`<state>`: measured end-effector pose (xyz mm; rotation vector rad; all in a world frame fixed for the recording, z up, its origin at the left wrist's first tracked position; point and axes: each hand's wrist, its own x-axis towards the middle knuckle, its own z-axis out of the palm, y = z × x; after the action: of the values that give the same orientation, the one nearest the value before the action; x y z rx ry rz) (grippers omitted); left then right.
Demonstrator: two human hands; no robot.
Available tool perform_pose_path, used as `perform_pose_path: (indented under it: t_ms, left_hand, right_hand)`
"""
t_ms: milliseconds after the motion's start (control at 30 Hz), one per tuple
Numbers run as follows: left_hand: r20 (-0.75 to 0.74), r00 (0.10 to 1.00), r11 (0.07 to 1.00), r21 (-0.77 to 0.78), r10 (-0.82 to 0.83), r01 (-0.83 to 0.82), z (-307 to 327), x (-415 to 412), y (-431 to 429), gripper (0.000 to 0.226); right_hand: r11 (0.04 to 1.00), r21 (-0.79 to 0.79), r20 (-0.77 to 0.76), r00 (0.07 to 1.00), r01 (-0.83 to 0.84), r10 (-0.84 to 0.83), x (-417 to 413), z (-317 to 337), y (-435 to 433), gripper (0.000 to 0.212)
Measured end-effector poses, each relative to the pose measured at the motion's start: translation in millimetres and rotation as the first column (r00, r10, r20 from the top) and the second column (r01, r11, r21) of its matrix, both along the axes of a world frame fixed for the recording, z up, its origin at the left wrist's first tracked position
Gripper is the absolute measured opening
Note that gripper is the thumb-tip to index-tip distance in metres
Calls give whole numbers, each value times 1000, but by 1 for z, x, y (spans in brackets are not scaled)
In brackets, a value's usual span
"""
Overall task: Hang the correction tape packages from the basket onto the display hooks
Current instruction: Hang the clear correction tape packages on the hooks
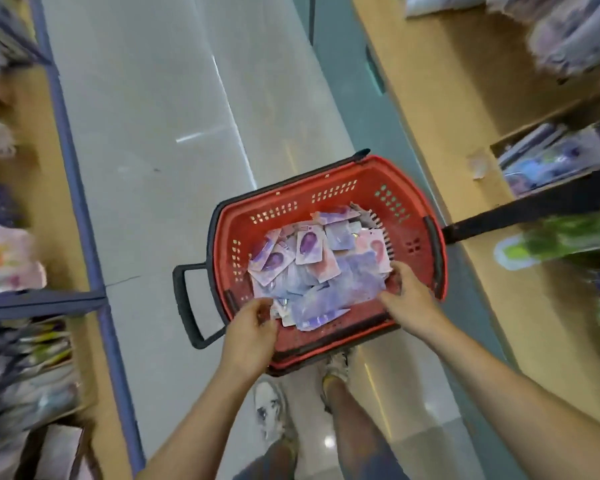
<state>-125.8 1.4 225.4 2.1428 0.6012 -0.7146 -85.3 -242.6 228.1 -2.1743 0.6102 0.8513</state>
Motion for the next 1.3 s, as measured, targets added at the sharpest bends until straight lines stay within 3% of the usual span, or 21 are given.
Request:
perform_pose_path:
  t_ms: [167,300,467,567,667,833,900,1000,1167,1300]
  left_hand:
    - [-129,989,998,9,-67,69,-130,37,-21,48]
    - [-189,966,978,84,-174,192,-221,57,-25,60]
    - [-202,957,955,172,-206,242,-275,69,-41,70]
    - [-219,966,952,243,-134,187,-281,77,-42,72]
    - [-239,955,920,306,-174,244,-284,85,-43,70]
    - [-250,956,930,293,-151,224,-282,86,-62,70]
    - [-220,968,935,303,-118,183,-282,87,-61,69]
    - [-147,989,975,216,-19,51,-281,89,-54,71]
    - [-2,998,986,154,-58,57,-282,80,-53,73]
    - [42,997,995,81,-64,60,-287,64,-61,61]
  right_hand:
    - [996,-49,-118,990,-79,73,42,-131,-6,69]
    - [975,-115,-157,973,-188,169,60,-217,-10,96]
    - [922,-87,-267,901,-377,343,58,-274,-6,116]
    - [849,-117,-257,842,-515,475,54,-285,4,99]
    - [773,-132,-202,780,-621,592,63,-288,9,71]
    - [638,-102,-156,646,-763,748,65,-284,6,96]
    - [609,-135,-151,624,-782,767,61,-283,4,82]
    - [604,-157,-132,623,-781,771,52,-283,4,57]
    - [649,-184,-65,668,-738,741,44,-273,2,57]
    - [696,-261,-42,729,-669,684,50,-261,-6,42]
